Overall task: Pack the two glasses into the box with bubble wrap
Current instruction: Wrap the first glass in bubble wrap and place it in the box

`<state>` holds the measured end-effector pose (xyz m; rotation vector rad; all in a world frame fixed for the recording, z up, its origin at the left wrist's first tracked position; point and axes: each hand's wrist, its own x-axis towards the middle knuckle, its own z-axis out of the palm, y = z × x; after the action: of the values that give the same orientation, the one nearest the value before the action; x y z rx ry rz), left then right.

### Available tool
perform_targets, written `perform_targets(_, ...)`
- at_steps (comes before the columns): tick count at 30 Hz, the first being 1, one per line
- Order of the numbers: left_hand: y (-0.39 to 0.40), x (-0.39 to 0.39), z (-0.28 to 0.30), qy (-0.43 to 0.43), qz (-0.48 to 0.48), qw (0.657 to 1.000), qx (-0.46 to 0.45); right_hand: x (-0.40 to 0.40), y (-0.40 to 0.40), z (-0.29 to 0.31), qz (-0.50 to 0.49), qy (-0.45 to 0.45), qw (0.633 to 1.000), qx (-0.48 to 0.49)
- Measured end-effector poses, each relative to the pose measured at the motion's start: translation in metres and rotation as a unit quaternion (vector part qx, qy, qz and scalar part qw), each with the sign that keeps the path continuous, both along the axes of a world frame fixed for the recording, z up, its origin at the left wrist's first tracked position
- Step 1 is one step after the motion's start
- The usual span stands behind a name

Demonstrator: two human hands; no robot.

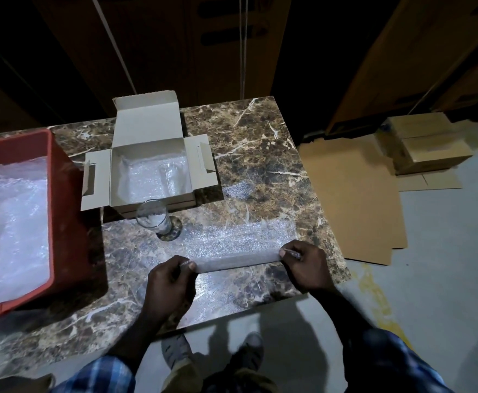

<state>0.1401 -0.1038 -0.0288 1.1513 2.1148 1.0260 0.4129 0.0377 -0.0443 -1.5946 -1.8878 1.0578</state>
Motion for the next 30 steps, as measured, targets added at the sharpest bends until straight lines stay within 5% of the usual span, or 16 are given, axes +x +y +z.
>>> perform_targets(7,0.021,-0.005,-0.009,0.069,0.010,0.997,-0.016,-0.004,0.018,0.007,0.002,0.024,1.000,-0.002)
perform_targets(16,0.047,0.001,-0.009,0.234,0.008,0.972,-0.030,-0.028,0.044,0.016,0.055,-0.163,0.985,-0.004)
perform_targets(22,0.044,-0.002,-0.010,0.265,-0.001,0.961,-0.083,-0.036,0.047,0.018,0.097,-0.255,0.961,0.040)
perform_targets(30,0.038,0.002,-0.018,0.302,0.008,0.952,-0.041,-0.037,0.039,0.015,0.114,-0.324,0.935,0.087)
